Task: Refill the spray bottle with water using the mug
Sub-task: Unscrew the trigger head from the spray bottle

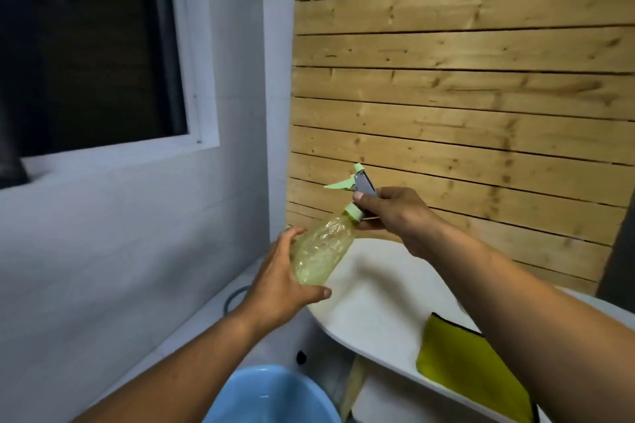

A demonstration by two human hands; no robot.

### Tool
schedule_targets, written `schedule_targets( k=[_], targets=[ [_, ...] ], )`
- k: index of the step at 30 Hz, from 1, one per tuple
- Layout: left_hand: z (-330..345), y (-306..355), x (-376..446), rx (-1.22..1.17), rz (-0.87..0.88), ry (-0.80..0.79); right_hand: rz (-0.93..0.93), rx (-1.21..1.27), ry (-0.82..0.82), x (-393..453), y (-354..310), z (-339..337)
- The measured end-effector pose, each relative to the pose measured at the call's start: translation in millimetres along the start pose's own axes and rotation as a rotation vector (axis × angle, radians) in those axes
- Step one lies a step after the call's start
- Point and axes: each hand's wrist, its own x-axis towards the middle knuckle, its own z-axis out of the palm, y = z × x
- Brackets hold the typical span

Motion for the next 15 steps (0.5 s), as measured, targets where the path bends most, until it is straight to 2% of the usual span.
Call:
schedule_targets(
  k=[2,4,6,9,12,15],
  targets=[
    [-16,-12,-13,0.025,-0.006,0.073,0.038,0.064,-0.024,-3,16,15],
    [-29,-26,-25,0.016,-0.021,0.123,0.098,0.019,-0.094,-5,34,29],
    [-41,-42,-36,-0.03,-0.055,0.136,0.162,-0.053,-0.153,-3,55,44],
    [-53,-55,-49,-0.136,-0.133,0.162,0.266,0.028,-0.184,2,83,60],
    [-58,-68,-57,-0.358,-0.256,0.223,0.35,0.121,-0.299,4,97,69],
    [-59,-78,-51,-0.55,-0.449,0.227,0.353,0.123,-0.365,11,101,76]
  ],
)
